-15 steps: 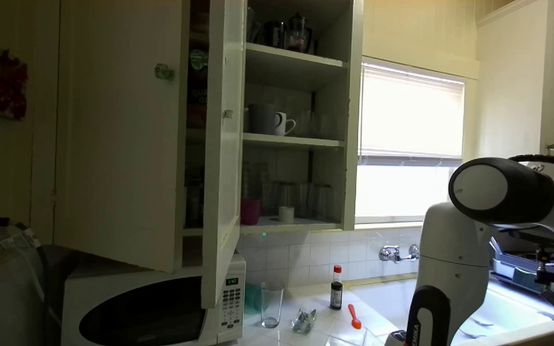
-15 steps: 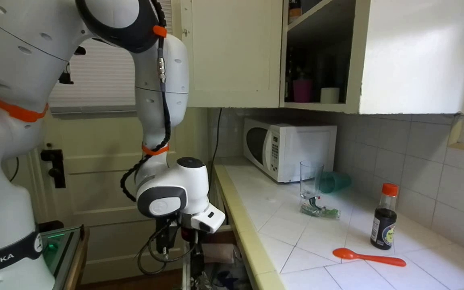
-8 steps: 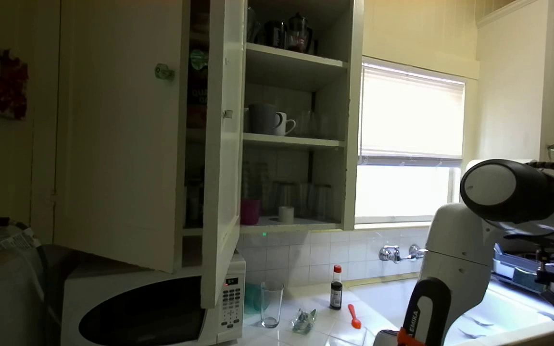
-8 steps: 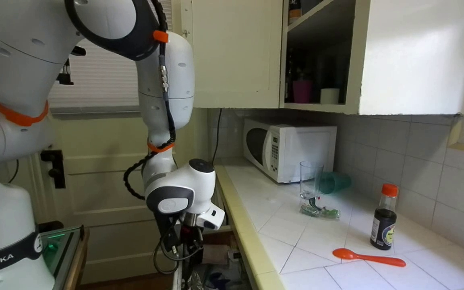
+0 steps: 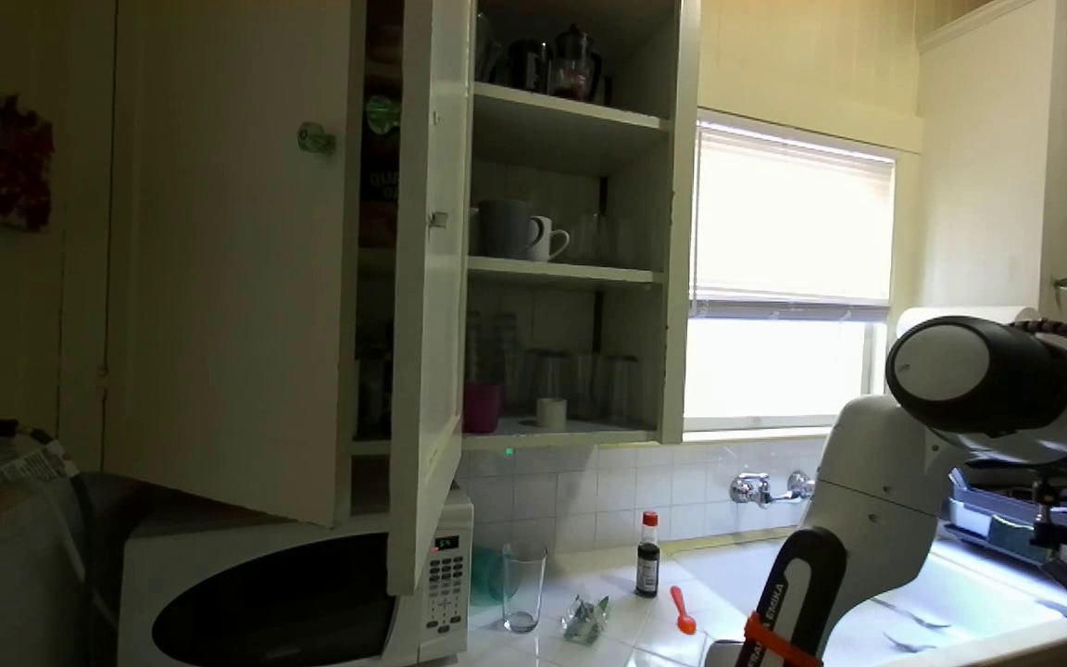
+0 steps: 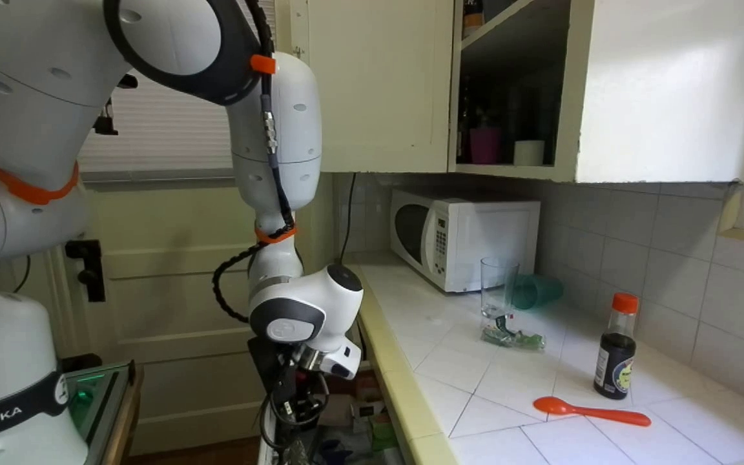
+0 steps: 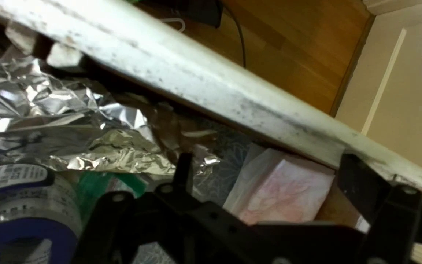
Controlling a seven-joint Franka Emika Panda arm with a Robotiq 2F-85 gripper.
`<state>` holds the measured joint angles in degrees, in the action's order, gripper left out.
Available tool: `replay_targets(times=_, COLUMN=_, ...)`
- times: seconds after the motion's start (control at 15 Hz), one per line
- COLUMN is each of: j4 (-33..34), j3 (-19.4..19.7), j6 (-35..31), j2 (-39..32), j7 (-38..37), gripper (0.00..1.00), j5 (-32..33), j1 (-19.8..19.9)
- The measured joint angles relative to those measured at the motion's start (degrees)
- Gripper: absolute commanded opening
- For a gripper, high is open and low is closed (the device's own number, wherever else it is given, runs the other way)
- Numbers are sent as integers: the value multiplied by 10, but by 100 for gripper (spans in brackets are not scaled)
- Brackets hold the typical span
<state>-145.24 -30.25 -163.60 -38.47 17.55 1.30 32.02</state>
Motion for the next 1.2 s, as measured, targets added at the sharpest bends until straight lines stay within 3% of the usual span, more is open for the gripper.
replay_targets(times=0.13, j4=-10, j3=16, j6=-50, j2=9, j7=-5, gripper=100, j5=-20, j1=-22)
replay_targets(times=0.47, j4=-66, j3=61, j6=-268, j2=27, j7=-55, gripper=100, j5=-26, j1=-78)
replay_targets(times=0.73, j4=-121, j3=94, j6=-373, j2=54, j7=-116, gripper=100, j5=-13, j1=-119)
replay_targets(times=1.2, j4=-122, j3=225, j6=-414, j2=110, j7=-184, gripper=100, j5=-54, j1=-288)
